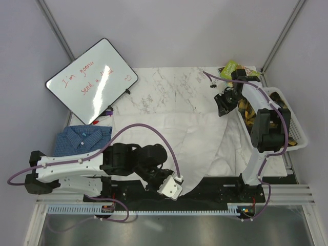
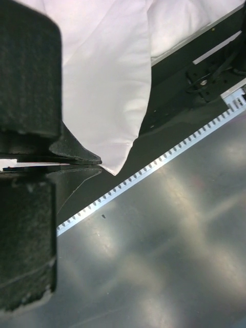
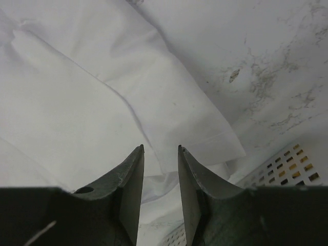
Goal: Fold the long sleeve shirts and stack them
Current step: Fold the shirt
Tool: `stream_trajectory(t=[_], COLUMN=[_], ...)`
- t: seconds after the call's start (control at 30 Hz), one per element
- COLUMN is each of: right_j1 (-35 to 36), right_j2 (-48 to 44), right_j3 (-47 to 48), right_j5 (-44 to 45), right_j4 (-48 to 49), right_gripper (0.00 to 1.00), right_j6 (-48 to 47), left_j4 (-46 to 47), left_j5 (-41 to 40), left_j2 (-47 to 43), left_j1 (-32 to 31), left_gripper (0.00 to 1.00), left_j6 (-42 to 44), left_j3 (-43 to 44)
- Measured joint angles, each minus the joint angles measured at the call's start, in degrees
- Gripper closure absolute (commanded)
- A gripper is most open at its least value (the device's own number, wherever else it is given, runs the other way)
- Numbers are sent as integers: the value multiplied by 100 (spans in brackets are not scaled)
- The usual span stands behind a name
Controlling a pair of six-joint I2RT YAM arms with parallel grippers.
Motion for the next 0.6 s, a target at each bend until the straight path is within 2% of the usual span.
stream_trajectory(t=[0.33,0.6], right_j1=[0,7], right_j2=[28,435], right_j3=[413,420], right_j5=[463,752], right_j4=[0,-2], right_gripper=[66,73], right_j6=[72,140], left_j4=[-308,-446], left_j5=[-109,31], left_j2=[-142,-168], left_j1=[201,201], left_gripper=[98,98], left_j6=[138,232], left_j3=[-63,-57])
